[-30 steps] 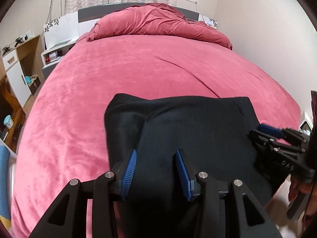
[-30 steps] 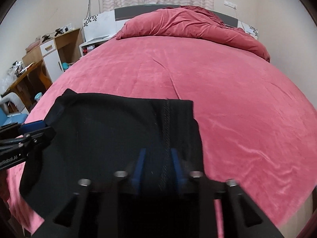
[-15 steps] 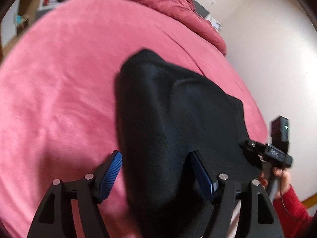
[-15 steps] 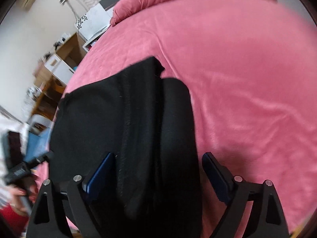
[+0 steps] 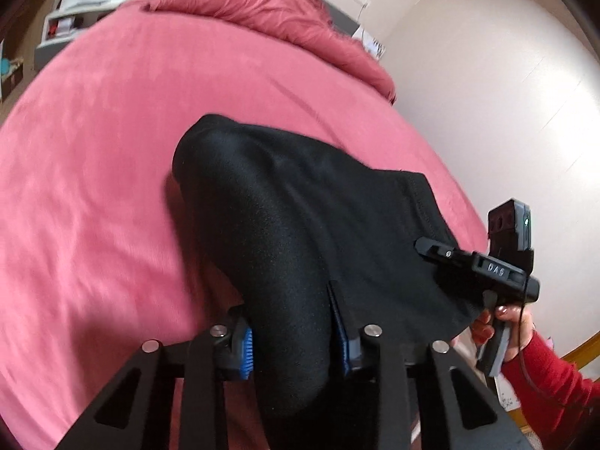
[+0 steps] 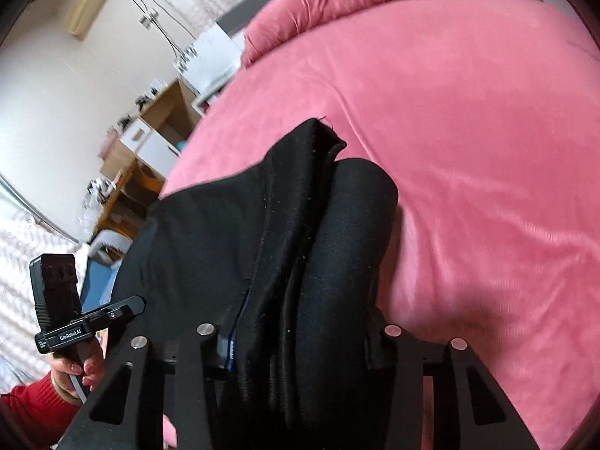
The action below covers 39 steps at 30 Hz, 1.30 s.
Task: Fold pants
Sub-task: 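Lower the folded trousers onto the bed and open both tools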
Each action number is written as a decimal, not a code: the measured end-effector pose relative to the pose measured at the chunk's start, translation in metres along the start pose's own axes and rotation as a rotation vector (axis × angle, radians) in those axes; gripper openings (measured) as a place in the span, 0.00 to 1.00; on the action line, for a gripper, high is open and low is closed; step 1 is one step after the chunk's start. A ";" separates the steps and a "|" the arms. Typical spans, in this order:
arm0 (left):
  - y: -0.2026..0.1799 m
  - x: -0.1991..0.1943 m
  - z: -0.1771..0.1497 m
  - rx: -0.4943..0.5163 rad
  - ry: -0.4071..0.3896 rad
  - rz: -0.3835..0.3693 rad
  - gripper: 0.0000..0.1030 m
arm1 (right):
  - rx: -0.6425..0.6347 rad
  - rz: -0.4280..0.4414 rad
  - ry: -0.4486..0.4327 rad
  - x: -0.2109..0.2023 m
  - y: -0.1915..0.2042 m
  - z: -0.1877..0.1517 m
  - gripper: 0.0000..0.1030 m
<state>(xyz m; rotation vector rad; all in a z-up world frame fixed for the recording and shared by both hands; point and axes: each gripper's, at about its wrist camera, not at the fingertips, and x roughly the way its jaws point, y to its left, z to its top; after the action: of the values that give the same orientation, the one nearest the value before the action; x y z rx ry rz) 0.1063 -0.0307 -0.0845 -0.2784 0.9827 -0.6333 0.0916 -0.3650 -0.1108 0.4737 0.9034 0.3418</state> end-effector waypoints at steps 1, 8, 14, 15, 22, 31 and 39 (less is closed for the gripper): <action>-0.001 -0.004 0.008 0.011 -0.017 0.010 0.31 | -0.007 0.009 -0.021 0.001 0.004 0.009 0.45; 0.018 -0.005 0.088 0.086 -0.107 0.114 0.31 | -0.010 0.034 -0.130 0.045 0.027 0.088 0.45; 0.059 0.023 0.134 0.035 -0.086 0.179 0.31 | -0.017 -0.006 -0.109 0.096 0.038 0.131 0.45; 0.066 0.028 0.136 0.036 -0.079 0.189 0.32 | -0.017 -0.013 -0.099 0.103 0.037 0.136 0.45; 0.098 0.042 0.119 0.007 -0.070 0.170 0.51 | 0.068 -0.026 -0.074 0.122 -0.003 0.135 0.61; 0.074 -0.001 0.052 0.101 -0.149 0.360 0.52 | 0.131 -0.125 -0.156 0.069 -0.005 0.099 0.79; 0.067 -0.018 0.000 -0.033 -0.096 0.428 0.52 | -0.006 -0.283 -0.197 0.013 0.037 0.041 0.91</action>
<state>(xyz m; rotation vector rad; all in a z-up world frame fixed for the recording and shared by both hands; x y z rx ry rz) 0.1241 0.0329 -0.1046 -0.1193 0.9239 -0.2121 0.1290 -0.3380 -0.0785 0.3611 0.7649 0.0384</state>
